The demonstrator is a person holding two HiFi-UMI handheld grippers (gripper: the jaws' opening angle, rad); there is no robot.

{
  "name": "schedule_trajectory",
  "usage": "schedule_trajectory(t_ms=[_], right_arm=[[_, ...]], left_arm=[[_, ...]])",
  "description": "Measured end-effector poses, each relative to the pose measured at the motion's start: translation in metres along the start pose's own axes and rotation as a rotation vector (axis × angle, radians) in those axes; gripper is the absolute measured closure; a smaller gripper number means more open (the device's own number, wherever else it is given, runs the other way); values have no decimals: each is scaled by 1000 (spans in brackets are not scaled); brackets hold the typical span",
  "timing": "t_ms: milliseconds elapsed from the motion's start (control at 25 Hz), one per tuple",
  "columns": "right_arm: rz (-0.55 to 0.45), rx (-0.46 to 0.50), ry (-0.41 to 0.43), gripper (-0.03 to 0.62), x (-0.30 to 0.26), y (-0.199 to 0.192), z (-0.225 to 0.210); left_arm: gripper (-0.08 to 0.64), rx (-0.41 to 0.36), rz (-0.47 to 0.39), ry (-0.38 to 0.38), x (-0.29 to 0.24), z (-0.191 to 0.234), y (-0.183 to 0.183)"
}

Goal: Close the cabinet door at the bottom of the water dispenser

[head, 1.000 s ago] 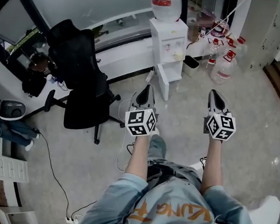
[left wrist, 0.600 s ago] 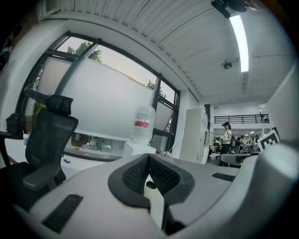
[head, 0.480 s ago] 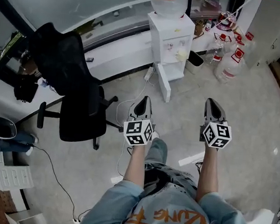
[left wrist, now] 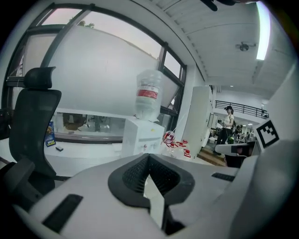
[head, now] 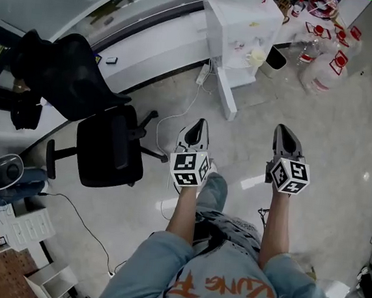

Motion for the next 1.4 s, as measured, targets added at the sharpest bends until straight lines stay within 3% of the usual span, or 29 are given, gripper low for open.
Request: schedule_trajectory(t_ms=[200, 440, 680, 880, 1040, 1400], right_arm=[[17, 12, 26, 563, -46, 15, 1], [68, 2, 22, 563, -76, 16, -40], [79, 62, 179, 563, -135, 16, -71], [98, 92, 255, 563, -180, 34, -95], [152, 81, 265, 563, -199, 7, -109], [259, 116, 331, 563, -209, -78, -73]], left_arm=[[549, 27, 6, 17, -42, 17, 10], [549, 40, 42, 24, -83, 3, 8], [549, 89, 3, 174, -116, -11, -1], [549, 168, 9, 248, -142, -25, -6], [549, 171, 38, 259, -158, -32, -21], [549, 169, 132, 255, -174, 0, -89]])
Point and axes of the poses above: the fingertips, and each gripper's own axes: x backward along the fingers, z to its left, y out of its top, the point moved 4 cm from there along x, backward along the fingers, and after that the axes turned 3 degrees about x, right-handed, at the moved point
